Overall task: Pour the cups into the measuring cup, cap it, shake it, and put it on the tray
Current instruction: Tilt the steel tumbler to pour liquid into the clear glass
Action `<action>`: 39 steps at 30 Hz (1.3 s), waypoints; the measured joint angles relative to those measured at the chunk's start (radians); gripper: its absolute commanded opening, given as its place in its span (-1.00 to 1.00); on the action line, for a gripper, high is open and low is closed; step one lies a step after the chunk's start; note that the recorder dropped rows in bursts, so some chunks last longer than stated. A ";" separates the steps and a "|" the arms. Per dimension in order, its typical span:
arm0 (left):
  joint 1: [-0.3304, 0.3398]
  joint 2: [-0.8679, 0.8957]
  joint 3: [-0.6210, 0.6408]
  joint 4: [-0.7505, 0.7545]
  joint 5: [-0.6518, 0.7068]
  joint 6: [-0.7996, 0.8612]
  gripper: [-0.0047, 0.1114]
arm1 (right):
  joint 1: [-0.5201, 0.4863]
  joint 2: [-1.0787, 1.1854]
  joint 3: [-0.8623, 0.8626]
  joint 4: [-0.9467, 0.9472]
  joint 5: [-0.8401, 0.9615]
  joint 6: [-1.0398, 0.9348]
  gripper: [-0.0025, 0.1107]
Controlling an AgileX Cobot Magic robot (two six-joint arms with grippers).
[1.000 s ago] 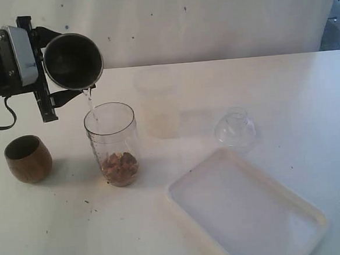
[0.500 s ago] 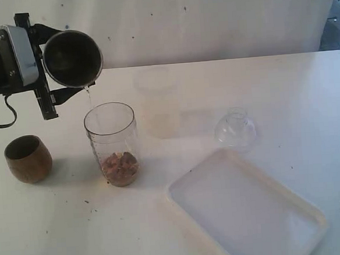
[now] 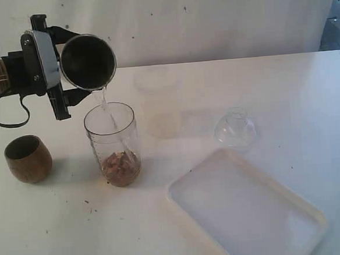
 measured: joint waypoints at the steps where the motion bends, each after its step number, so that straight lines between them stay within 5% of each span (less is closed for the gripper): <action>1: 0.000 0.000 0.000 0.000 0.000 0.009 -0.92 | 0.000 0.000 0.000 0.000 0.000 0.000 0.27; 39: 0.000 0.000 0.000 0.001 -0.002 0.370 -0.92 | 0.000 0.000 0.000 0.000 0.000 0.000 0.27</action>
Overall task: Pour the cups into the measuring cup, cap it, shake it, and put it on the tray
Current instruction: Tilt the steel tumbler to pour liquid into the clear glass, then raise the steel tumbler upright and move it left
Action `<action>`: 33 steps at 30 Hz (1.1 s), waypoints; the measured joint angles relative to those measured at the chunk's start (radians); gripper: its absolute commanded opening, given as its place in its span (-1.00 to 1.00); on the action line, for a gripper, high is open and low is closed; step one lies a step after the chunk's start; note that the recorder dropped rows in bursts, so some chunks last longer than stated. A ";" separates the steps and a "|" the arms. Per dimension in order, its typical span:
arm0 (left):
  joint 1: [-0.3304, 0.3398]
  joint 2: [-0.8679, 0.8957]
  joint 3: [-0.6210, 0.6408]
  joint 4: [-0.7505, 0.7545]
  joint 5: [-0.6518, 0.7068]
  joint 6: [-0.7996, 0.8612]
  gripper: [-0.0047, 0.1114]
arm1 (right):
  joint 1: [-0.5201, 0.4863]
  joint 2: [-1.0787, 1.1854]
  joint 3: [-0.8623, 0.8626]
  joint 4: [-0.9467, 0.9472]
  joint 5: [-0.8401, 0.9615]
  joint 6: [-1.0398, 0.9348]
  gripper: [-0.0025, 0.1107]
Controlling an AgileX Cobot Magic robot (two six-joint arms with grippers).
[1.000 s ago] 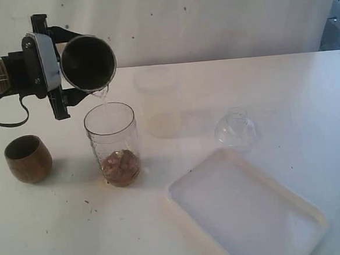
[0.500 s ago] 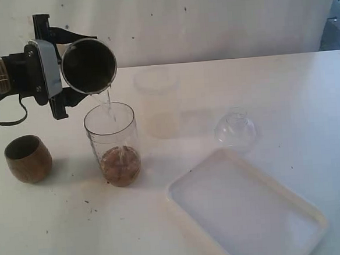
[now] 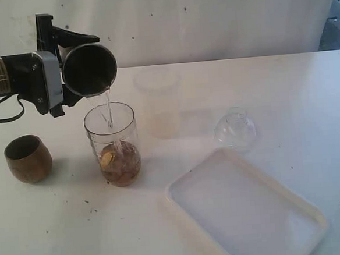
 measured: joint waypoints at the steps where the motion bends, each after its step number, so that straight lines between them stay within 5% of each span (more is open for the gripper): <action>1: 0.000 0.000 0.000 0.000 -0.002 0.015 -0.92 | 0.000 0.000 0.000 0.000 0.000 0.000 0.27; 17: 0.000 0.000 0.000 -0.004 -0.036 0.021 -0.92 | 0.000 0.000 0.000 0.000 0.000 0.000 0.27; 25: 0.000 0.000 0.000 -0.005 -0.033 -0.567 -0.92 | 0.000 0.000 0.000 0.000 0.000 0.000 0.27; 30: 0.000 0.000 0.000 -0.174 0.160 -1.159 -0.92 | 0.000 0.000 0.000 0.000 0.000 0.000 0.27; 33: 0.000 0.000 0.000 -0.269 0.244 -1.361 -0.92 | 0.000 0.000 0.000 0.000 0.000 0.000 0.27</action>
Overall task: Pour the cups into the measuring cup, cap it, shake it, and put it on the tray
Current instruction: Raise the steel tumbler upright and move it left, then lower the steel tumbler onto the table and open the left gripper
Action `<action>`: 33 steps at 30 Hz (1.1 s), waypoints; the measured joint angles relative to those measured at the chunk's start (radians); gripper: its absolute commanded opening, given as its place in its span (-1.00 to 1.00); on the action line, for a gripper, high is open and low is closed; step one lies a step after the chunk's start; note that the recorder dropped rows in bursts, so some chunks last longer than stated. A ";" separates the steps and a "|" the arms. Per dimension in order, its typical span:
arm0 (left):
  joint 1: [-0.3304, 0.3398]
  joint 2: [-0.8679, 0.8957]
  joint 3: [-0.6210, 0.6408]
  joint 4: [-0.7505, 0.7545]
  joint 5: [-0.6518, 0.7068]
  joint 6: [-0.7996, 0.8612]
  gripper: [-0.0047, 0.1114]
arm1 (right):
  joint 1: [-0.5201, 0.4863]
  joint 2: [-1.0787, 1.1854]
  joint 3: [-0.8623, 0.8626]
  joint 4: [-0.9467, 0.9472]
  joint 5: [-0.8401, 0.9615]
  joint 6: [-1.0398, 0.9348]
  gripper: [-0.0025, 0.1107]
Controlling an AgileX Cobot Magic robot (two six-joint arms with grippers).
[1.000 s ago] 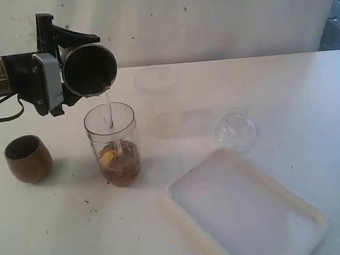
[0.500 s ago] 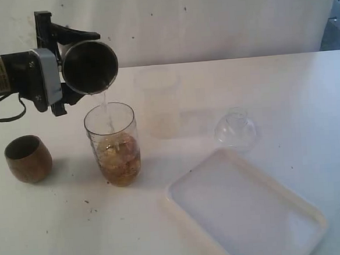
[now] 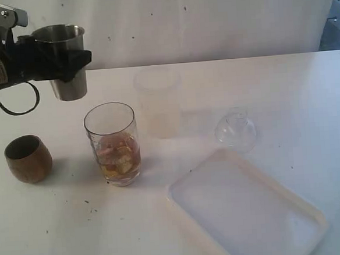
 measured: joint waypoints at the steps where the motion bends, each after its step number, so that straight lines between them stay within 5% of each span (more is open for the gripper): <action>1: 0.000 0.000 0.000 -0.012 0.012 -0.022 -0.92 | 0.000 0.000 0.000 0.000 0.000 0.000 0.27; 8: 0.000 0.071 -0.002 -0.033 -0.035 -0.091 -0.92 | 0.000 0.000 0.000 0.000 0.000 0.000 0.27; 19: -0.002 0.285 -0.002 -0.323 -0.265 0.358 -0.88 | 0.000 0.000 0.000 0.000 0.000 0.000 0.27; 26: -0.002 0.355 -0.002 -0.391 -0.280 0.433 -0.35 | 0.000 0.000 0.000 0.000 0.000 0.000 0.27; 31: -0.002 0.372 -0.002 -0.395 -0.280 0.435 0.59 | 0.000 0.000 0.000 0.000 0.000 0.000 0.27; 33: -0.002 0.377 -0.002 -0.398 -0.280 0.435 0.76 | 0.000 0.000 0.000 0.000 0.000 0.000 0.27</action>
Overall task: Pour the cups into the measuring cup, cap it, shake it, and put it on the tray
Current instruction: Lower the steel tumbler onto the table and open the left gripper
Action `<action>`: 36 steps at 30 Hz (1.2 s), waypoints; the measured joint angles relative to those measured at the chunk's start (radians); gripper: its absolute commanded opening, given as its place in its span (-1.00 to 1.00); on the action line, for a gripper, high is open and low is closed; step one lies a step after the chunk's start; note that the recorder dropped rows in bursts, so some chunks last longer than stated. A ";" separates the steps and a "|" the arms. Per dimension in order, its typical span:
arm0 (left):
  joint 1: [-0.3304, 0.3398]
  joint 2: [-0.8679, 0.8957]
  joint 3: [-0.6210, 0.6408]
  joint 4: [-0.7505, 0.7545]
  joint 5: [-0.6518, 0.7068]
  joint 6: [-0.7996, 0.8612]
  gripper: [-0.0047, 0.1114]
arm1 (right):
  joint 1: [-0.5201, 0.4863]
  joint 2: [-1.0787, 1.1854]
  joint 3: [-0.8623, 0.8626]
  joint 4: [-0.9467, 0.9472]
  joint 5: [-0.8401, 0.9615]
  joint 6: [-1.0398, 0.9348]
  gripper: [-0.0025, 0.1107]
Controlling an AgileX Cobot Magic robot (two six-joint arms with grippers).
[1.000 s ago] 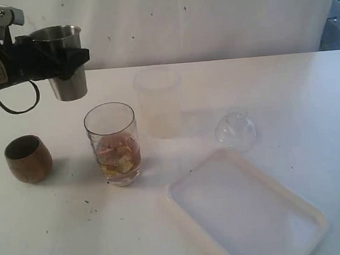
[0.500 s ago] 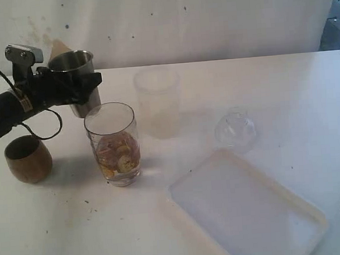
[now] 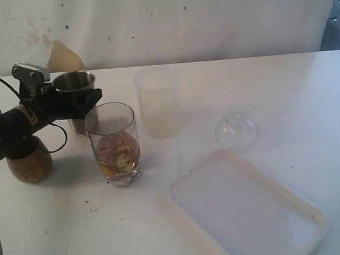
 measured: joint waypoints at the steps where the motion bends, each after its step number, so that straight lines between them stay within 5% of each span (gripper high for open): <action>1: 0.000 0.000 0.000 -0.002 -0.002 0.000 0.80 | 0.000 0.000 0.000 0.000 0.000 0.000 0.27; 32: 0.000 -0.175 -0.002 0.016 0.017 -0.036 0.84 | 0.000 0.000 0.000 0.000 0.000 0.000 0.27; 36: 0.000 -0.243 -0.002 0.036 0.075 -0.096 0.57 | 0.000 0.000 0.000 0.000 0.000 0.000 0.27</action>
